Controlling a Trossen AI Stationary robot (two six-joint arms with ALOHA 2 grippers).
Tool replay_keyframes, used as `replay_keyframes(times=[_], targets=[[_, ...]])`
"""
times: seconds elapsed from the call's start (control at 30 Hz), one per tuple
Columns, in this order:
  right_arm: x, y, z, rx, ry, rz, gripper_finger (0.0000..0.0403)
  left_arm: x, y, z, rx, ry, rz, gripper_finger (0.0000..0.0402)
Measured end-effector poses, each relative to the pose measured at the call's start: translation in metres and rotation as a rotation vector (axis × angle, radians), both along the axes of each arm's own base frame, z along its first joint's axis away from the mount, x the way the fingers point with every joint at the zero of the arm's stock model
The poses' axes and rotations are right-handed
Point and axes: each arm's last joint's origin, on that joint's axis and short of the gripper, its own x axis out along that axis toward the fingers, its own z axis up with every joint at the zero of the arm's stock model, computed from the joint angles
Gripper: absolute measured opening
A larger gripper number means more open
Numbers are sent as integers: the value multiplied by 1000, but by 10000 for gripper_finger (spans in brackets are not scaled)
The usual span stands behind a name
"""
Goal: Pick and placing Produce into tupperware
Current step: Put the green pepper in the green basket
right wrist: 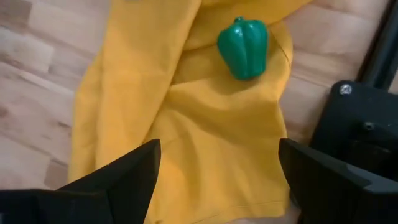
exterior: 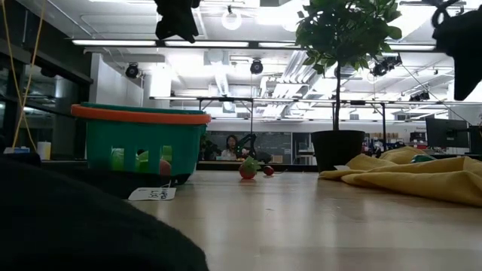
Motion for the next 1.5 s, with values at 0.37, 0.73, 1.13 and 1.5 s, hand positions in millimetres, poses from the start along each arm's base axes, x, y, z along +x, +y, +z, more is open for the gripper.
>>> replay_keyframes(times=[0.37, 0.73, 1.13, 1.5], targets=[[22, -21, 2, -1, -40, -13, 316, 0, 0, 0, 0, 1, 3, 111], [30, -45, 2, -60, -8, -5, 316, 0, 0, 0, 1, 1, 2, 111], [42, -61, -2, -81, 46, 17, 316, 0, 0, 0, 15, 6, -17, 111], [59, -73, -15, -8, 128, 78, 316, -1, 0, -1, 9, 13, -17, 111]])
